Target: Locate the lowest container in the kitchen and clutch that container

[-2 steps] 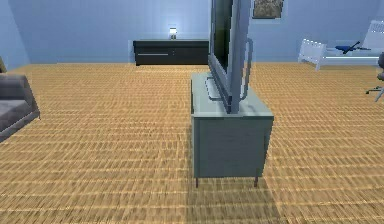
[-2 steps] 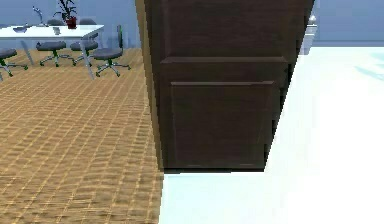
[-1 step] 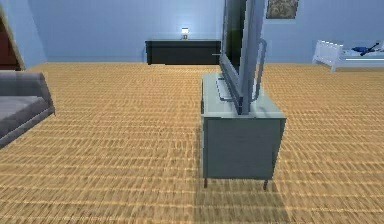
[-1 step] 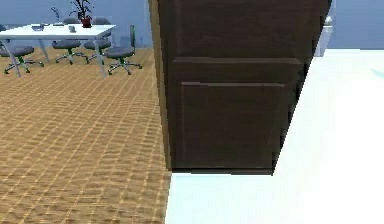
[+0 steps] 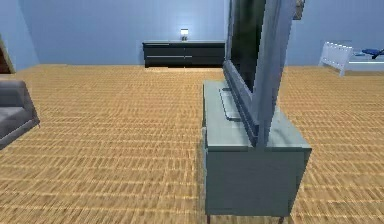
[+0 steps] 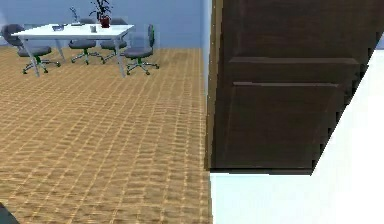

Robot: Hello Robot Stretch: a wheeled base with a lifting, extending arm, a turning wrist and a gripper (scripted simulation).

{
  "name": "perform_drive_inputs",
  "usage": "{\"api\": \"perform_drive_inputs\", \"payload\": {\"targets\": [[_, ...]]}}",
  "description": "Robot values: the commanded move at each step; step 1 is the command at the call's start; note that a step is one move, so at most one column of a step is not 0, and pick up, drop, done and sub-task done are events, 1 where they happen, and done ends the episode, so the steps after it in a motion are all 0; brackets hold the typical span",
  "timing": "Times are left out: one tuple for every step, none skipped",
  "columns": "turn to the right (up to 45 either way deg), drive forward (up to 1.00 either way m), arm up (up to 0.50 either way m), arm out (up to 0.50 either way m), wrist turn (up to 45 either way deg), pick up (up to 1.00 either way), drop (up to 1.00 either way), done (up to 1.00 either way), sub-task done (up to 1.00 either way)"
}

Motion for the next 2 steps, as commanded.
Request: {"api": "perform_drive_inputs", "payload": {"targets": [[-30.0, 0.00, 0.00, 0.00, 0.0, 0.00, 0.00, 0.00, 0.00], [0.0, 1.00, 0.00, 0.00, 0.0, 0.00, 0.00, 0.00, 0.00]]}}
